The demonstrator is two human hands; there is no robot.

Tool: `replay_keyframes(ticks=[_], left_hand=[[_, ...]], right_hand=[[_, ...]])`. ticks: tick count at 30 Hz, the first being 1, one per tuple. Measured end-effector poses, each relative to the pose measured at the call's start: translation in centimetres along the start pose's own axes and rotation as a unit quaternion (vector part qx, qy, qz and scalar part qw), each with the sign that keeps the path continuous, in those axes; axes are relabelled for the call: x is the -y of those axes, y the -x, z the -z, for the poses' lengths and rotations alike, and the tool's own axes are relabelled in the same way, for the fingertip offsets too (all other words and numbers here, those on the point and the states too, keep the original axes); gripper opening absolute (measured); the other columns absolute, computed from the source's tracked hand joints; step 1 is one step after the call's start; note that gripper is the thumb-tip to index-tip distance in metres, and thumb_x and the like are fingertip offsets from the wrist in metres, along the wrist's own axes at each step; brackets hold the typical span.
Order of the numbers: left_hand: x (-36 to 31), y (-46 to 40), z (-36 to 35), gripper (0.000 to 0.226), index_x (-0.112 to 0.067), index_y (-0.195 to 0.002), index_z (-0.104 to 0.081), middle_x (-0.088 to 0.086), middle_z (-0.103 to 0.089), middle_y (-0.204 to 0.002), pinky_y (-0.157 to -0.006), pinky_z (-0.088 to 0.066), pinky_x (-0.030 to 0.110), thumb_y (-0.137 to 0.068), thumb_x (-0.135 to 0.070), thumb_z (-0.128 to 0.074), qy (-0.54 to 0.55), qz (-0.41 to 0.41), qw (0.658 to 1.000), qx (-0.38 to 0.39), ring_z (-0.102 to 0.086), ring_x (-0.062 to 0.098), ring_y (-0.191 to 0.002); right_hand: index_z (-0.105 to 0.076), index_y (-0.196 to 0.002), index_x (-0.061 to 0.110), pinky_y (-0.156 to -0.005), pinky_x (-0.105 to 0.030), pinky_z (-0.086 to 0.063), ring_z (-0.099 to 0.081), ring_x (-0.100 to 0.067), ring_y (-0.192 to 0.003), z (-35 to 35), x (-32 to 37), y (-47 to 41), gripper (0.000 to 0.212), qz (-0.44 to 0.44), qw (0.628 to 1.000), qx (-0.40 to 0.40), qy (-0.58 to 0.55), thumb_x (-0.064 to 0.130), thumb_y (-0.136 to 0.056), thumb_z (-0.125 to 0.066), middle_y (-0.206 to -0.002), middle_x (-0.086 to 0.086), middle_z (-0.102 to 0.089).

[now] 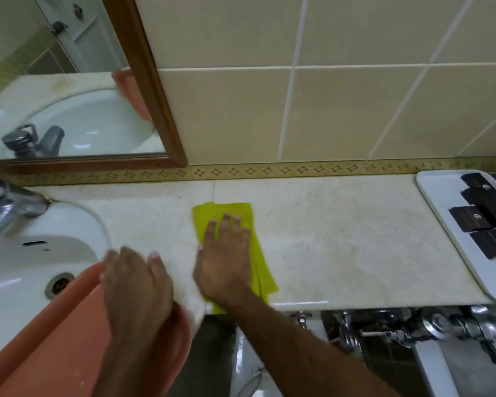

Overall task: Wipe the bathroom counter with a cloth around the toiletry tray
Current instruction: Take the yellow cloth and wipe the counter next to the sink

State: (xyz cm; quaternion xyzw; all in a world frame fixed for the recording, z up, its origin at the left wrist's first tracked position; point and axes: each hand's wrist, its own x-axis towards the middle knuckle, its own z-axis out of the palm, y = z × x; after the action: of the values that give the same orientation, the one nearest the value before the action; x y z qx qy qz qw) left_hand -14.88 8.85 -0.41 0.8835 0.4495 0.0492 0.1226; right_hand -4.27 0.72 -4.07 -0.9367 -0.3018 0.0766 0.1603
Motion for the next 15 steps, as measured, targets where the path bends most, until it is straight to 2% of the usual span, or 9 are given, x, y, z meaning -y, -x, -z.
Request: replay_keyframes(ticks=[3,6,8,10,12,13,15], left_hand=[[1.9,2.5,-1.0,0.06,0.021,-0.128,-0.037,0.045,-0.04,-0.134,-0.11,-0.028,0.058,-0.094,-0.027,-0.024,0.008,0.06,0.996,0.059,-0.035,0.054,-0.128],[1.2,3.5,-0.7,0.071,0.023,-0.134,-0.032,0.043,-0.033,-0.143,-0.116,-0.021,0.054,-0.09,-0.031,-0.019,0.02,0.077,0.996,0.042,-0.029,0.05,-0.137],[0.5,4.0,-0.1,0.076,0.02,-0.138,-0.028,0.042,-0.029,-0.146,-0.116,-0.018,0.051,-0.087,-0.033,-0.011,-0.009,0.079,0.995,0.055,-0.025,0.049,-0.14],[0.1,4.4,0.3,0.077,0.025,-0.132,-0.032,0.047,-0.033,-0.14,-0.113,-0.021,0.055,-0.085,-0.034,-0.017,0.024,0.07,0.996,0.042,-0.03,0.054,-0.135],[0.2,4.3,1.1,0.08,0.028,-0.119,-0.042,0.051,-0.042,-0.129,-0.109,-0.029,0.058,-0.08,-0.039,-0.024,0.063,0.061,0.996,0.01,-0.039,0.057,-0.126],[0.0,4.1,1.7,0.085,0.029,-0.112,-0.047,0.052,-0.046,-0.121,-0.105,-0.033,0.058,-0.077,-0.045,-0.022,0.066,0.051,0.997,-0.003,-0.044,0.058,-0.12],[-1.1,4.0,2.4,0.093,0.028,-0.09,-0.053,0.052,-0.055,-0.095,-0.089,-0.044,0.06,-0.07,-0.055,-0.017,0.063,0.007,0.998,-0.026,-0.056,0.058,-0.097]], right_hand=[[-0.039,-0.142,0.007,-0.119,-0.053,-0.006,-0.013,-0.036,-0.147,-0.9,3.2,-0.4,0.056,0.086,0.991,0.014,-0.104,0.038,-0.097,-0.028,-0.158,-0.02,-0.024],[-0.045,-0.14,0.008,-0.121,-0.042,-0.005,-0.015,-0.023,-0.148,-0.4,2.9,-0.3,0.049,0.118,0.955,0.08,-0.259,0.034,-0.103,-0.026,-0.157,-0.012,-0.03],[-0.039,-0.144,0.008,-0.121,-0.038,-0.002,-0.012,-0.02,-0.149,0.3,2.2,0.0,0.046,0.142,0.944,0.127,-0.27,0.029,-0.105,-0.027,-0.159,-0.011,-0.025],[-0.038,-0.144,0.007,-0.12,-0.042,-0.001,-0.01,-0.023,-0.149,1.2,1.5,0.8,0.045,0.188,0.943,0.153,-0.229,0.029,-0.105,-0.03,-0.16,-0.014,-0.021],[-0.044,-0.135,0.003,-0.119,-0.048,-0.011,-0.021,-0.03,-0.146,2.8,0.6,1.9,0.043,0.235,0.942,0.156,-0.183,0.03,-0.103,-0.036,-0.155,-0.022,-0.03],[-0.05,-0.126,0.0,-0.116,-0.051,-0.023,-0.033,-0.034,-0.139,3.7,-0.4,2.8,0.039,0.26,0.939,0.144,-0.172,0.029,-0.101,-0.042,-0.145,-0.026,-0.042],[-0.059,-0.112,0.002,-0.1,-0.049,-0.044,-0.052,-0.036,-0.118,5.2,-3.4,5.5,0.031,0.288,0.936,0.094,-0.181,0.029,-0.097,-0.053,-0.121,-0.023,-0.06]])
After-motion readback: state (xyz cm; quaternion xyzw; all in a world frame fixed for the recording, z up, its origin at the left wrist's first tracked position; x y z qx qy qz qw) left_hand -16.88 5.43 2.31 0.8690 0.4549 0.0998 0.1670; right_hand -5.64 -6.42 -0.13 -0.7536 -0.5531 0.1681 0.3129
